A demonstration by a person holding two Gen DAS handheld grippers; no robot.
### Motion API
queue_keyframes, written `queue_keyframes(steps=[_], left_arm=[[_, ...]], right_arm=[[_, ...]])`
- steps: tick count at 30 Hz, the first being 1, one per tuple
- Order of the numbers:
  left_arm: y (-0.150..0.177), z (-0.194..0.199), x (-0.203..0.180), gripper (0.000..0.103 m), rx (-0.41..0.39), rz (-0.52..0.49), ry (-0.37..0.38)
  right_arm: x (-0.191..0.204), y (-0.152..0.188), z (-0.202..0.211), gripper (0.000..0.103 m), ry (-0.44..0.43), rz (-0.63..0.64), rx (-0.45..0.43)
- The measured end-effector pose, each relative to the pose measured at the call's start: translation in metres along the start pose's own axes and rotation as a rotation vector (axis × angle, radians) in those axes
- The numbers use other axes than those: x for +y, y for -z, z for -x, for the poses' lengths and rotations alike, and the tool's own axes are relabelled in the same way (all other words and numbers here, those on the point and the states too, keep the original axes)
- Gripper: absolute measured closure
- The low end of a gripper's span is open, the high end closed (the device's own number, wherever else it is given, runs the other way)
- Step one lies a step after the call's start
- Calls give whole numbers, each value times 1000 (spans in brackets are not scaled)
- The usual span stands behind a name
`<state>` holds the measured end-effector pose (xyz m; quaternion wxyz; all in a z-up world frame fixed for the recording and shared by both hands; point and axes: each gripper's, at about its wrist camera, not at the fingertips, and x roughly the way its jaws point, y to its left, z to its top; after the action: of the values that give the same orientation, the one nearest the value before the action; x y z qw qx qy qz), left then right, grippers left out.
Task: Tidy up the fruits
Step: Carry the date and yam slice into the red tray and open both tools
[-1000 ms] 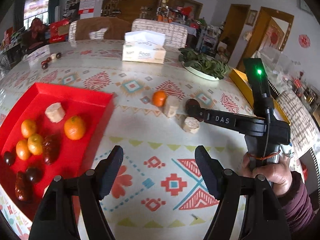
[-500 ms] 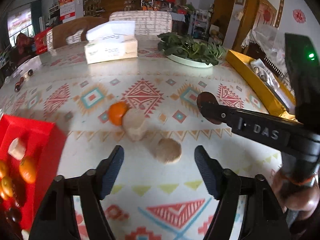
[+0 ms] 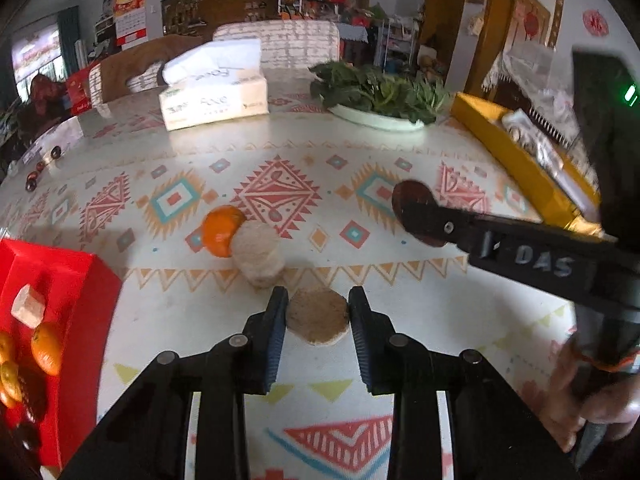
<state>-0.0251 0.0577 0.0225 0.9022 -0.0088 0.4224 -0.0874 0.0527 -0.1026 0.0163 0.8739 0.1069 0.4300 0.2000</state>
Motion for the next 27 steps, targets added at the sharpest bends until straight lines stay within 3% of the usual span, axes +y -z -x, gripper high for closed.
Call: queue_keyframes(steps=[4, 9, 17, 21, 27], left_arm=[[4, 32, 21, 73, -47, 76, 10], [22, 81, 79, 73, -122, 224, -15], [56, 134, 169, 73, -205, 388, -142], [75, 146, 210, 73, -215, 454, -217], [95, 147, 252, 73, -213, 544, -220]], right_arm=[[1, 1, 0, 69, -11, 2, -2], [11, 3, 6, 69, -40, 26, -23], [34, 16, 4, 69, -22, 65, -31], [62, 26, 3, 69, -18, 114, -21], [127, 40, 5, 69, -97, 201, 8]])
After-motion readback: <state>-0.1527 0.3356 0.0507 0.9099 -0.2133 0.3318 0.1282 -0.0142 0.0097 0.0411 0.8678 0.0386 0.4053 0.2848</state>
